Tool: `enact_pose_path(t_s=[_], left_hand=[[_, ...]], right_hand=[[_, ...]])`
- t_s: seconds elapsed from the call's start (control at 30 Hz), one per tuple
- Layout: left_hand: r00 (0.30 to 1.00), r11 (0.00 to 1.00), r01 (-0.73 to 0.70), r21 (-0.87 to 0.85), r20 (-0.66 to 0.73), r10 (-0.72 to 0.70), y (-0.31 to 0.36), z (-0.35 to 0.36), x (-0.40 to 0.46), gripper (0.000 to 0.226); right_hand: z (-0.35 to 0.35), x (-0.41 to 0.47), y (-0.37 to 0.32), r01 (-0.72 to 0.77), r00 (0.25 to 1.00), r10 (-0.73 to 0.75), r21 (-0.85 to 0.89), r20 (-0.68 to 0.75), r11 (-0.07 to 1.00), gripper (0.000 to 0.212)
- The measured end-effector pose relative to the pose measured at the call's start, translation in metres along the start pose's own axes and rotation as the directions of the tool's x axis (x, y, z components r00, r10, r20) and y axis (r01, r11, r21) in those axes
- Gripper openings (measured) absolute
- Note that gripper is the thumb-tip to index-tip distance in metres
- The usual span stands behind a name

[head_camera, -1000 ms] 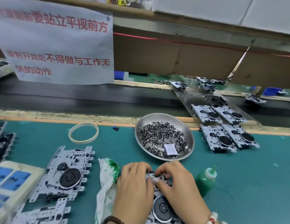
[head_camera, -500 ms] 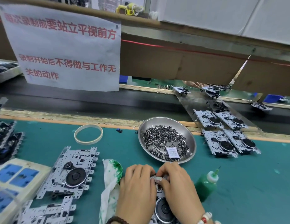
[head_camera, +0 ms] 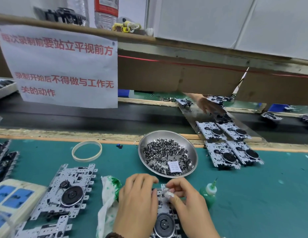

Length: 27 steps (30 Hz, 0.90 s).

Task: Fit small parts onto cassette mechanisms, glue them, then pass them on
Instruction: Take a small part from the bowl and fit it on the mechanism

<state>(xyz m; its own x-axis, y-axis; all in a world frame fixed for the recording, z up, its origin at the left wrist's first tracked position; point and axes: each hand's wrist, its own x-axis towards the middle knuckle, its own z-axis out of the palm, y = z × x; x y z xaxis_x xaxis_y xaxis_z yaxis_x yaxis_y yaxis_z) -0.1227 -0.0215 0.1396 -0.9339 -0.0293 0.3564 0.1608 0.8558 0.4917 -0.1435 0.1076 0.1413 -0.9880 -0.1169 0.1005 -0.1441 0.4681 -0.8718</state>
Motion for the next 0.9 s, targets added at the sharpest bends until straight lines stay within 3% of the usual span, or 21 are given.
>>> enact_pose_path(t_s=[0.13,0.3,0.47,0.63,0.77,0.9], left_hand=[[0.995,0.994,0.090,-0.054,0.047,-0.088,0.005,0.004,0.004,0.013],[0.990,0.994,0.072,-0.078,0.129,-0.062,0.002,0.004,0.007,0.009],[0.985,0.975,0.059,-0.214,0.169,-0.023,-0.006,0.002,0.003,0.014],[0.997,0.943,0.070,-0.327,0.062,-0.053,-0.004,0.004,0.003,0.017],[0.999,0.943,0.041,-0.331,0.006,-0.041,-0.004,0.005,0.006,0.020],[0.999,0.954,0.023,-0.299,-0.038,-0.036,-0.005,0.007,0.006,0.009]], right_hand=[[0.000,0.001,0.005,-0.023,1.000,0.022,0.074,0.014,0.997,0.035],[0.002,0.004,0.011,-0.072,0.997,0.068,0.186,0.026,0.980,0.028],[0.005,0.007,0.012,-0.061,0.998,0.060,0.319,0.011,0.946,0.026],[0.008,0.006,0.010,-0.039,0.999,0.039,0.388,0.009,0.921,0.021],[0.009,0.007,0.010,-0.044,0.999,0.047,0.397,0.001,0.917,0.018],[0.008,0.005,0.009,-0.055,0.998,0.048,0.396,0.028,0.917,0.016]])
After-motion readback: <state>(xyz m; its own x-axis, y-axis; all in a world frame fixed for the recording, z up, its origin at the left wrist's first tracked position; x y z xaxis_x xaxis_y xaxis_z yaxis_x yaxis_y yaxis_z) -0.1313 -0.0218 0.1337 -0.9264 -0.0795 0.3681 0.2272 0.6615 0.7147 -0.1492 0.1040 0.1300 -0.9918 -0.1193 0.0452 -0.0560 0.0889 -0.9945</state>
